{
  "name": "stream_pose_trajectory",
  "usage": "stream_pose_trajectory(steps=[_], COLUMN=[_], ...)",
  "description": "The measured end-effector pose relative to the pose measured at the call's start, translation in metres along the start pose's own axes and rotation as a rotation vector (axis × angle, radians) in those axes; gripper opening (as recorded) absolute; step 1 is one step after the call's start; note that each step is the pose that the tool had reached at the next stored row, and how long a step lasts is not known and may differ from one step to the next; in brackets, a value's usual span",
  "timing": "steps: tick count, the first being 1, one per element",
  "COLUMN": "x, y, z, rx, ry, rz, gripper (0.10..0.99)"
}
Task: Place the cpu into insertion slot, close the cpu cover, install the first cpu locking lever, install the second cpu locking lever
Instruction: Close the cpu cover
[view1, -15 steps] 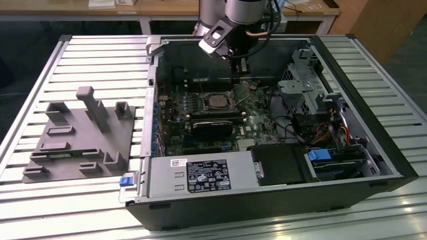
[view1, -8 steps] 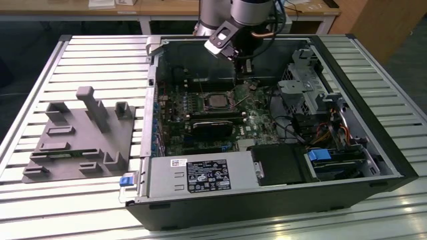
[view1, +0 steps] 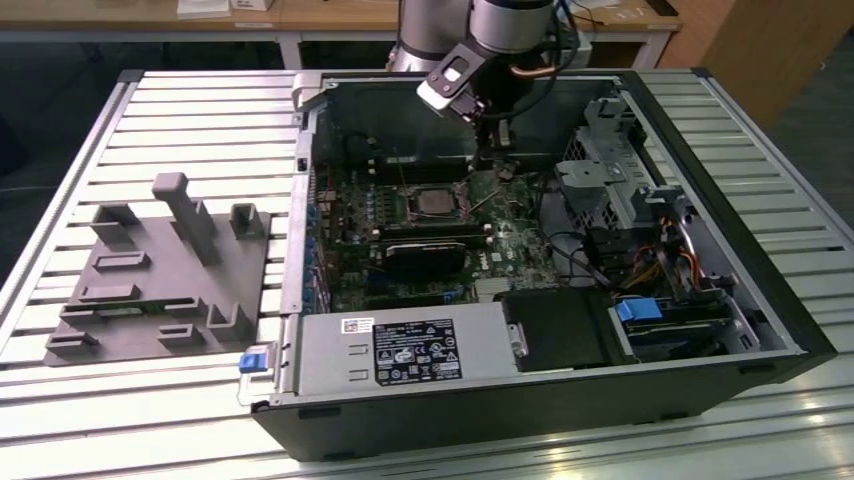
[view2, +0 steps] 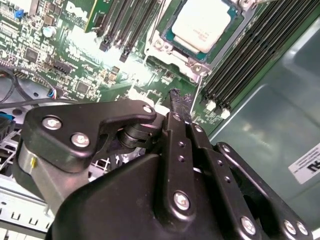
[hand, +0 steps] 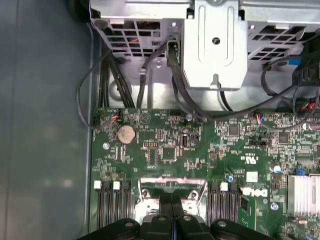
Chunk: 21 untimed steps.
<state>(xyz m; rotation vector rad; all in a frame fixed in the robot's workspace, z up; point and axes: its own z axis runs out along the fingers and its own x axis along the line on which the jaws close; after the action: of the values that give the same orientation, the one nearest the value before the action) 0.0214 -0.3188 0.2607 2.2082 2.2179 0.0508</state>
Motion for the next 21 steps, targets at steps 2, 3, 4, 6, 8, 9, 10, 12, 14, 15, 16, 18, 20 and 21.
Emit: stream_pose_trajectory(steps=[2,3,4,6,8,9,10,12,14,15,16,18,20,21], x=[0.0,0.0,0.0,0.0,0.0,0.0,0.0,-0.0001,-0.0001,-0.0001,-0.0001,-0.0001,-0.0001,-0.0001], y=[0.0028,0.0044,0.0059,0.0086,0.0109,0.0118,0.0127,0.0143,0.0164,0.0176,0.0186,0.0205,0.0217,0.0223], z=[0.0004,0.0007,0.0008,0.0011,0.0013,0.0014,0.0014,0.0015,0.0016,0.0016,0.0016,0.0017,0.0017,0.0017], rx=[0.001,0.001,0.001,0.002,0.002,0.002,0.002,0.002,0.002,0.003,0.003,0.003,0.003,0.003], ry=[0.0,0.0001,0.0,0.0,0.0001,-0.0001,-0.0007,-0.0015,-0.0015,-0.0015,-0.0015,-0.0016,-0.0016,-0.0016], rz=[0.0,0.0,0.0,0.0,0.0,0.0,0.0,0.0,0.0,0.0,0.0,0.0,0.0,0.0], gripper=[0.118,0.118,0.118,0.118,0.118,0.118,0.118,0.118,0.118,0.118,0.118,0.118,0.118,0.118])
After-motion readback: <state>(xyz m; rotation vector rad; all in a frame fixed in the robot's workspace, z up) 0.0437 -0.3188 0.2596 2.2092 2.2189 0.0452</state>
